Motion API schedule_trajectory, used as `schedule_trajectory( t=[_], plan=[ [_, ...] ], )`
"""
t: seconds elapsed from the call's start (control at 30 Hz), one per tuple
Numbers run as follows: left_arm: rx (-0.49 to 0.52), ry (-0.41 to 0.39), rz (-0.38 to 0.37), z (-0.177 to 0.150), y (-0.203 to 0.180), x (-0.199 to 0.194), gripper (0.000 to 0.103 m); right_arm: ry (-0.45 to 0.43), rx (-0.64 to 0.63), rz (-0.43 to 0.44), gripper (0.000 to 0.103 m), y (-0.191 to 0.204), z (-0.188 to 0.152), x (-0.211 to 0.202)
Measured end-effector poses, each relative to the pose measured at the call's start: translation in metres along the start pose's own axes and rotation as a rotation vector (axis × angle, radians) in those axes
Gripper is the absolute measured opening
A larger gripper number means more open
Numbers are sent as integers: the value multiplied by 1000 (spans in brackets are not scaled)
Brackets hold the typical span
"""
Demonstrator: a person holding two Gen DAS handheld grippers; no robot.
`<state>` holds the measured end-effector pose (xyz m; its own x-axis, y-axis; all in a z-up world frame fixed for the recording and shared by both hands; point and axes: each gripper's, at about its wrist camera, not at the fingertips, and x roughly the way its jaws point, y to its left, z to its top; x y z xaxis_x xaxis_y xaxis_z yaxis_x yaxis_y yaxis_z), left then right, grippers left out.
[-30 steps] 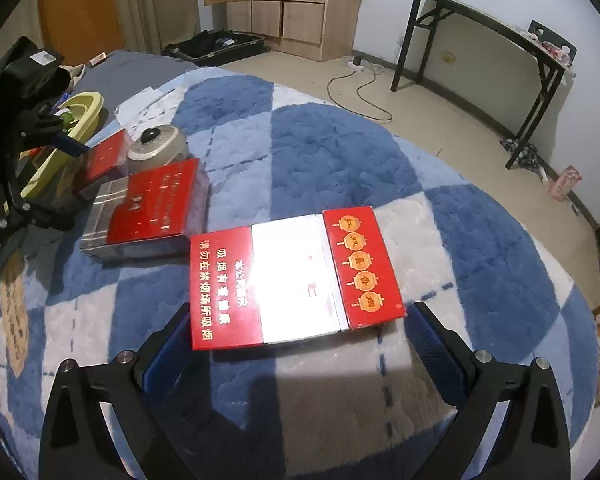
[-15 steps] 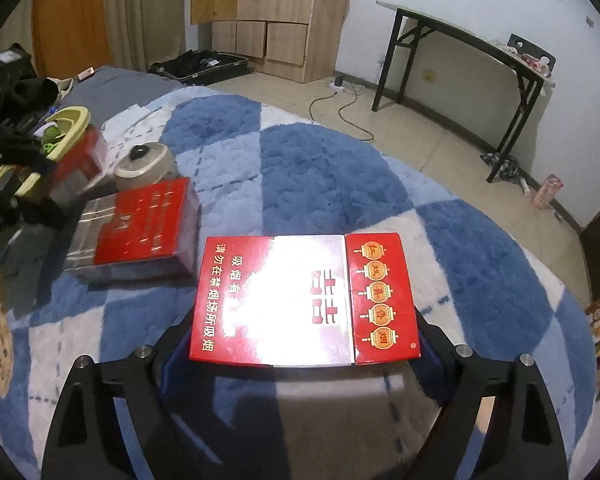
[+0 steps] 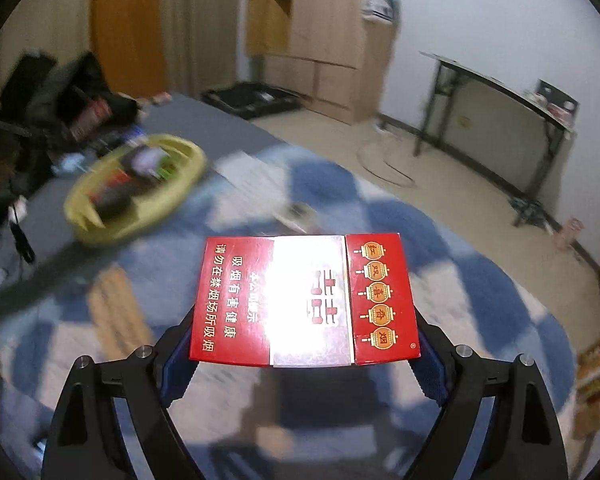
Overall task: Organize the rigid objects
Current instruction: 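Lower both boxes into the yellow tray and open both tools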
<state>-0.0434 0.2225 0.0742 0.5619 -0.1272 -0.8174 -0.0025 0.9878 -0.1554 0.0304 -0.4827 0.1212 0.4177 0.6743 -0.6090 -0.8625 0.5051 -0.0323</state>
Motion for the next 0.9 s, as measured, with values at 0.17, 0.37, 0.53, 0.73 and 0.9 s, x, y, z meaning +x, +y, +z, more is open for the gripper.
schedule_trajectory(
  t=[0.17, 0.37, 0.53, 0.73, 0.9],
  plan=[
    [-142, 29, 62, -17, 58, 12, 57, 51, -68, 139, 89, 76, 50, 52],
    [-260, 113, 91, -35, 90, 56, 57, 111, -71, 211, 89, 143, 110, 132],
    [-312, 130, 81, -30, 113, 77, 57, 191, -71, 191, 89, 161, 132, 193],
    [-316, 153, 57, -32, 118, 92, 57, 218, 18, 213, 89, 162, 135, 230],
    [-341, 135, 40, -34, 122, 94, 58, 225, 32, 216, 90, 165, 134, 246]
  ],
)
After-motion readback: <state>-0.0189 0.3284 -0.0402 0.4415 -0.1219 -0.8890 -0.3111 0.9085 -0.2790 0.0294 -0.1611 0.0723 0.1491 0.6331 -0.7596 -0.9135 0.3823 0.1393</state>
